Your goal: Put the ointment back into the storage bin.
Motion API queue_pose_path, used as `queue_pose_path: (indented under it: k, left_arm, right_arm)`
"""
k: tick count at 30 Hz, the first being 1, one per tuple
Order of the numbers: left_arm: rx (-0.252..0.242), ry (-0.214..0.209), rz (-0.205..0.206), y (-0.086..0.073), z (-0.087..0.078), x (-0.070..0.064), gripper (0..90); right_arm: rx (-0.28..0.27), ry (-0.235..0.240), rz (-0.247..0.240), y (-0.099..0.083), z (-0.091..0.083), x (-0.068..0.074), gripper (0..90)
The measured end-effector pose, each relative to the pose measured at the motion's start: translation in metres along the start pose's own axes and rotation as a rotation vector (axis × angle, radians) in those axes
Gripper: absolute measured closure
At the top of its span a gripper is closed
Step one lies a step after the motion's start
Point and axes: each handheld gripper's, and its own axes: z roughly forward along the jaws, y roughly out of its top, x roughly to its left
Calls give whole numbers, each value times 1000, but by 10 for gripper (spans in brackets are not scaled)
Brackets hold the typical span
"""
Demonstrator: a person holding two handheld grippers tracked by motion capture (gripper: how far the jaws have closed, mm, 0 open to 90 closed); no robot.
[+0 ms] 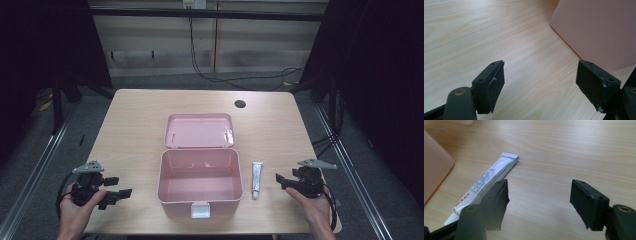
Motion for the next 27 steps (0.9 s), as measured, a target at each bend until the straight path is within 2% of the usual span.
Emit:
queue_pose_path:
  k: [3, 4, 8, 10, 13, 17, 21, 24, 27]
  left_arm:
    - [2, -1, 2, 0, 1, 0, 229]
    - [7, -5, 1, 0, 1, -1, 229]
    - [10, -8, 5, 0, 1, -1, 229]
    - [6, -8, 1, 0, 1, -1, 229]
    - [6, -6, 1, 0, 1, -1, 229]
    - [2, -5, 5, -1, -1, -2, 229]
    - [2, -5, 2, -1, 0, -2, 229]
    - [6, -2, 1, -1, -1, -1, 229]
    - [1, -4, -3, -2, -1, -1, 229]
  right_arm:
    - [-9, -11, -2, 1, -3, 1, 312]
    - [-17, 0, 11, 2, -5, 0, 313]
    - [8, 63, 45, 4, -10, -2, 381]
    - [21, 82, 38, 5, -11, -1, 414]
    - [32, 76, 18, 8, -12, 1, 417]
    - [5, 86, 2, 11, -14, 5, 445]
    - [-12, 108, 38, 14, -17, 7, 472]
    - [-10, 124, 70, 16, -18, 8, 489]
    - [8, 138, 80, 21, -18, 10, 513]
